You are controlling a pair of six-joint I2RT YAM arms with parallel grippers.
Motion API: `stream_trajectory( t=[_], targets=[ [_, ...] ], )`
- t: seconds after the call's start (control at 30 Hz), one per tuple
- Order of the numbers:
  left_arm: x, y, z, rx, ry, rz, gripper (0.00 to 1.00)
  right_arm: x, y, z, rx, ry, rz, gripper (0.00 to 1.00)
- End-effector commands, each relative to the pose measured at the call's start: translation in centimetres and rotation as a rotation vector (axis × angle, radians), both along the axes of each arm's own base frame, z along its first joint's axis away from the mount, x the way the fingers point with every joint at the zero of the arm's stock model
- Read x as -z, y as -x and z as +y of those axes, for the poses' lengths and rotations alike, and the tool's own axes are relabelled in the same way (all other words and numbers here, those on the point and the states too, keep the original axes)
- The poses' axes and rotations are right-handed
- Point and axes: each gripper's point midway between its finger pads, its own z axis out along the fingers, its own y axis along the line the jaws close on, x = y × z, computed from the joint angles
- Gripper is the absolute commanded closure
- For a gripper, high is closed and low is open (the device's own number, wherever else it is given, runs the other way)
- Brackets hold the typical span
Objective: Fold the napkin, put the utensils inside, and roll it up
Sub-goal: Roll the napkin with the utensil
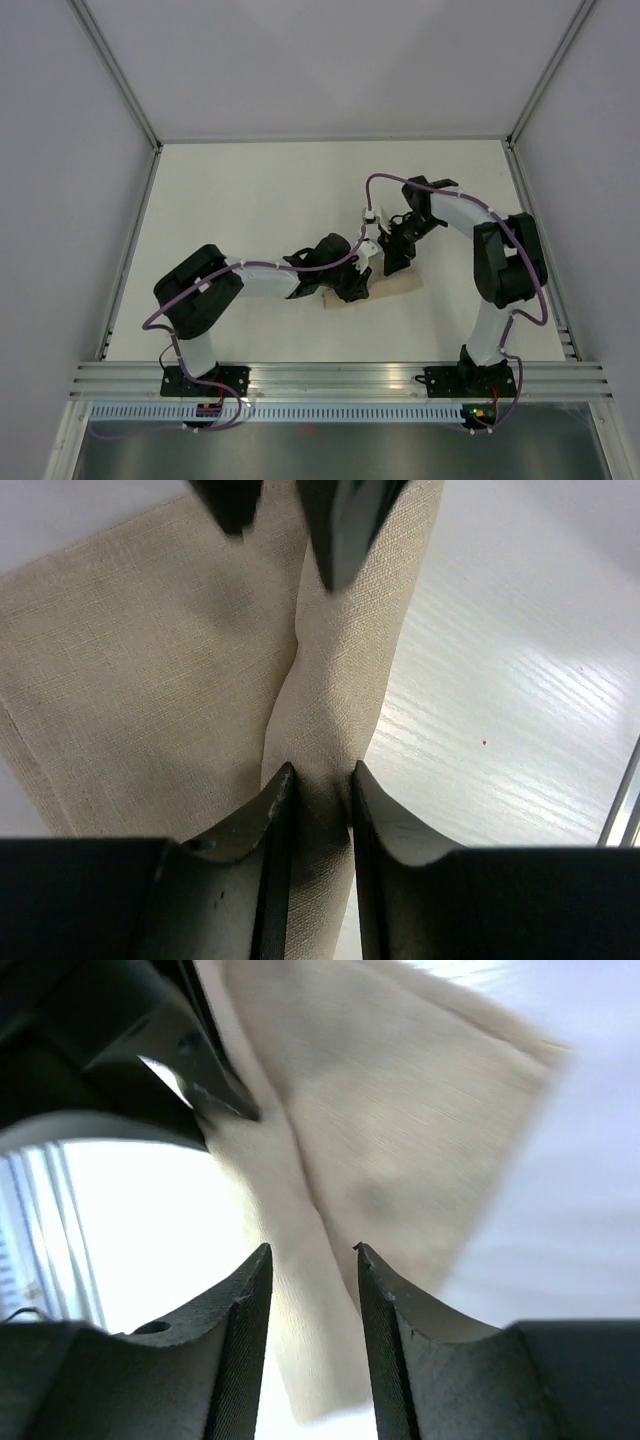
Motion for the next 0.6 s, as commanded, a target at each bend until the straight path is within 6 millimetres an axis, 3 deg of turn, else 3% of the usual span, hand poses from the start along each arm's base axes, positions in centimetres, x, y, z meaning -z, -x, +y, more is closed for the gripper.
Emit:
stream_trajectory(
  t=[0.0,0.03,0.1,0.13,0.17,0.2,0.23,0.27,0.33,0.37,0.43,0.5,0.57],
  targets=[
    [2.9,1.3,1.9,-0.014,-0.038,0.139,0.98,-3.9,-2.7,-1.2,0.068,-0.058,-0.238,0.54],
    [3.0,1.5,2.1,-0.015,-0.030,0.168,0.98,-5.7,-3.0,-1.6,0.093,-0.068,-0.312,0.53],
    [3.0,1.1,2.5,-0.031,-0.018,0.194,0.98,-5.3,-2.9,-2.6,0.111,-0.043,-0.413,0.53],
    [2.9,1.3,2.6,-0.035,-0.007,0.222,0.98,-7.2,-2.8,-2.8,0.120,-0.058,-0.515,0.50],
    [2.9,1.1,2.9,-0.043,-0.004,0.238,0.98,-6.1,-2.3,-3.2,0.122,-0.056,-0.563,0.49],
    [2.9,1.2,2.9,-0.043,0.001,0.253,0.98,-6.1,-2.1,-3.5,0.127,-0.043,-0.617,0.45],
    [2.6,1.4,2.9,-0.041,0.014,0.278,0.98,-7.5,-1.9,-3.8,0.135,-0.047,-0.712,0.44],
    [2.7,1.3,3.1,-0.047,0.013,0.292,0.98,-6.2,-1.5,-4.0,0.128,-0.036,-0.762,0.43],
    [2.7,1.6,3.1,-0.046,0.021,0.334,0.98,-6.9,-1.1,-4.2,0.123,-0.013,-0.903,0.41],
    [2.9,1.5,3.2,-0.052,0.019,0.346,0.98,-5.4,-0.1,-3.7,0.086,-0.012,-0.939,0.40],
    [3.1,1.9,3.2,-0.045,0.024,0.381,0.98,-4.8,0.6,-3.8,0.058,0.028,-1.012,0.39],
    [3.2,2.0,3.2,-0.046,0.029,0.403,0.98,-2.8,1.8,-2.6,-0.008,0.036,-1.024,0.39],
    [3.5,2.2,3.3,-0.043,0.031,0.428,0.98,-1.0,1.9,-2.7,-0.018,0.079,-1.088,0.39]
  ],
)
